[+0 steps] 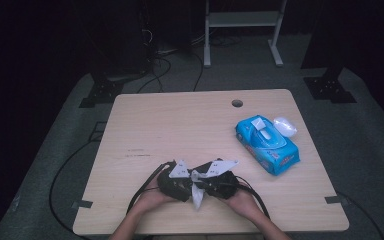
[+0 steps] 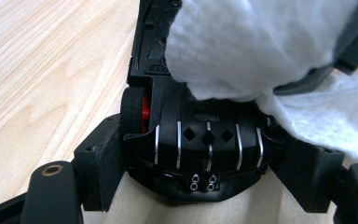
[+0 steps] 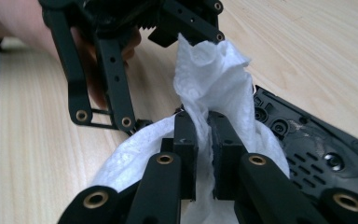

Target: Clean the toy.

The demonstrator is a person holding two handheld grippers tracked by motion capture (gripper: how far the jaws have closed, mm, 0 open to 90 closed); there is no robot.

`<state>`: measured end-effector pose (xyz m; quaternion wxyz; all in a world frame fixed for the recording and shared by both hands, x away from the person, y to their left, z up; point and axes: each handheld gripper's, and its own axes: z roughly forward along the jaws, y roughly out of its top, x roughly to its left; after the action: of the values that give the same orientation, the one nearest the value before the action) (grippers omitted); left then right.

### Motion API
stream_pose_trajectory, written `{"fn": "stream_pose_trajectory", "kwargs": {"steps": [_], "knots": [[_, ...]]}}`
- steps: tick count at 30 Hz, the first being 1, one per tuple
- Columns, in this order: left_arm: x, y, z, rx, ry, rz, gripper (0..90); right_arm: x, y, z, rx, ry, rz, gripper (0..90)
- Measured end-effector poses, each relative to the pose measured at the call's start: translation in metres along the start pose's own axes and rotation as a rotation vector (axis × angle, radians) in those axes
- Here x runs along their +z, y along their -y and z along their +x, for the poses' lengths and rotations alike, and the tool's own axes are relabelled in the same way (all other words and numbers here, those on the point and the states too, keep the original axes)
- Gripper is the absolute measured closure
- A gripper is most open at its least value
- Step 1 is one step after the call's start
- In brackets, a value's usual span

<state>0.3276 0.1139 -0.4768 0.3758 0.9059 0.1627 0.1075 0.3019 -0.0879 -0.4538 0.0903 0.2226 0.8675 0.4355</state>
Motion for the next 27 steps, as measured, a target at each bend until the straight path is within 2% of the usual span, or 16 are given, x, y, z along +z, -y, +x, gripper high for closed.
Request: {"fn": "stream_pose_trajectory", "kwargs": {"steps": [1,3,5,7,9,11,16,20,22,24,26,27], "knots": [[-0.001,0.0,0.0,-0.001,-0.001,-0.007,24.1,-0.001,0.0,0.0,-0.006,-0.001,0.004,82.1],[-0.001,-0.001,0.0,-0.006,0.001,-0.01,24.2,-0.005,0.001,-0.008,0.014,0.001,0.004,82.1],[-0.001,-0.001,0.0,-0.008,0.004,-0.011,24.2,-0.013,0.006,-0.018,0.021,0.053,0.013,82.0],[-0.002,0.0,0.001,-0.006,0.004,-0.012,24.1,-0.023,0.012,-0.03,0.046,0.107,0.012,82.0],[-0.002,0.0,0.002,-0.013,0.012,-0.011,24.1,-0.029,0.018,-0.04,0.078,0.141,0.018,82.0],[-0.003,-0.001,0.003,-0.031,0.016,-0.027,23.7,-0.03,0.022,-0.044,0.103,0.138,0.02,82.0],[-0.003,-0.001,0.004,-0.056,0.004,-0.029,20.8,-0.024,0.019,-0.035,0.074,0.136,0.028,81.9],[-0.003,-0.001,0.004,-0.047,0.004,-0.025,20.8,-0.019,0.016,-0.025,0.067,0.063,0.012,81.9],[-0.003,-0.001,0.002,-0.025,-0.003,-0.013,22.1,-0.017,0.014,-0.021,0.065,0.036,0.009,81.8],[-0.005,-0.002,0.002,-0.009,-0.002,-0.014,23.7,-0.017,0.013,-0.021,0.048,0.037,0.015,81.8],[-0.005,-0.003,0.002,-0.013,0.002,-0.016,23.9,-0.021,0.015,-0.027,0.061,0.062,0.02,81.8],[-0.005,-0.002,0.001,-0.011,0.0,-0.017,23.9,-0.025,0.018,-0.034,0.074,0.089,0.027,81.8]]}}
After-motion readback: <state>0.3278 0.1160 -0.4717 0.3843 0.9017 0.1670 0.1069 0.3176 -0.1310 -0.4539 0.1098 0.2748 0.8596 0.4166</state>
